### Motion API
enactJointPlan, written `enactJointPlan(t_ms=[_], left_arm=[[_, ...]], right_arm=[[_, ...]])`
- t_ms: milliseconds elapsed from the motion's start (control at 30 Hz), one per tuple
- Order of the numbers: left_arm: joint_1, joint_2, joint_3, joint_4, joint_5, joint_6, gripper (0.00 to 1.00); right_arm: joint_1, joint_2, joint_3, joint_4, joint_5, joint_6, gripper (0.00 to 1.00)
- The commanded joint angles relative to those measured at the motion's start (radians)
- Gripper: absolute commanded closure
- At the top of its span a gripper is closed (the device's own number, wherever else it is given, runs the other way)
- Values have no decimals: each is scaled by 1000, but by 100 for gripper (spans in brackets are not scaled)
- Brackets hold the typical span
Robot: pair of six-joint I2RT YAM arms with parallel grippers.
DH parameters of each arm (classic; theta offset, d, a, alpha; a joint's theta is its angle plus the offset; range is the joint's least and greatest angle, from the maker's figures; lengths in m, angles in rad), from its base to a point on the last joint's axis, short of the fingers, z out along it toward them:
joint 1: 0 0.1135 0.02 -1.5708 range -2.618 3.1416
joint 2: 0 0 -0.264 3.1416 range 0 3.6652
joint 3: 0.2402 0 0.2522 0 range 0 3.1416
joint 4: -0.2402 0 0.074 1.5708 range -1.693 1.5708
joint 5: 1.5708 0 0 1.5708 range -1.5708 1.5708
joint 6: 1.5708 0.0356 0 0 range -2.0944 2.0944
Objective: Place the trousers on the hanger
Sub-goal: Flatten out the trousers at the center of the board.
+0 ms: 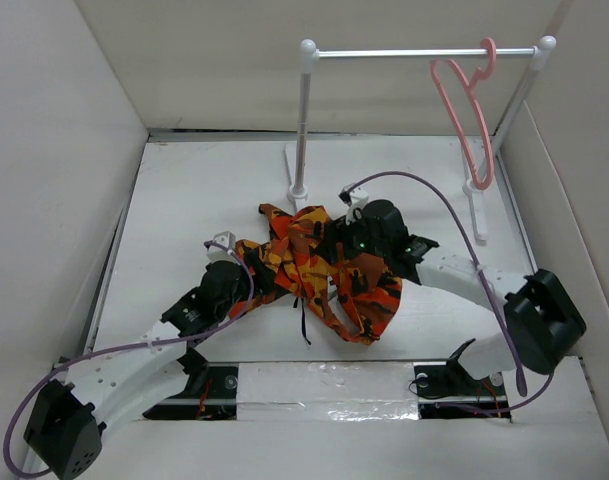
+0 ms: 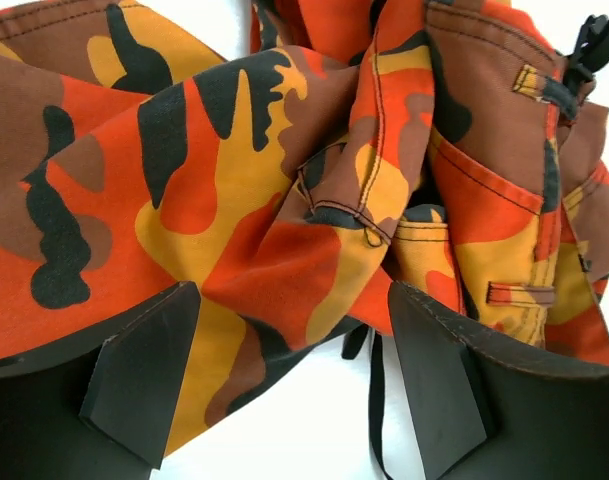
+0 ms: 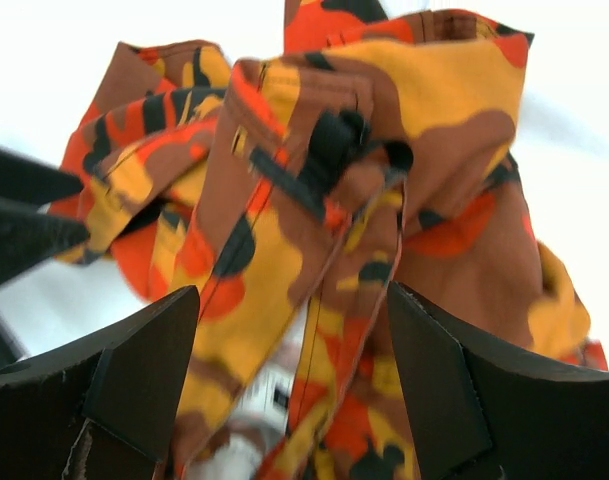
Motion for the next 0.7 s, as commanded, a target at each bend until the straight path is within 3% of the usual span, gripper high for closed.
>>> enactJointPlan(t_ms=[0, 133, 367, 433, 500, 600, 633, 667], left_arm=[[2, 19, -22, 57, 10, 18, 26], [2, 69, -24, 80, 16, 25, 27], [2, 137, -33, 145, -3, 18, 40], [2, 157, -30, 160, -6, 12, 45], [2, 183, -16, 157, -21, 5, 59], [2, 198, -12, 171, -47, -3, 80], [2, 197, -5, 168, -56, -9, 86], [2, 192, 1, 148, -84, -14, 99]], right_arm=[[8, 80, 91, 109, -7, -28, 18], [8, 176, 164, 101, -4, -40, 17], [8, 262, 191, 143, 16, -31, 18], [8, 279, 197, 138, 37, -29, 20], [8, 293, 192, 147, 30, -28, 25], [8, 260, 174, 169, 17, -19, 53], [8, 241, 148, 178, 20, -14, 70], [8, 199, 132, 201, 22, -8, 78]])
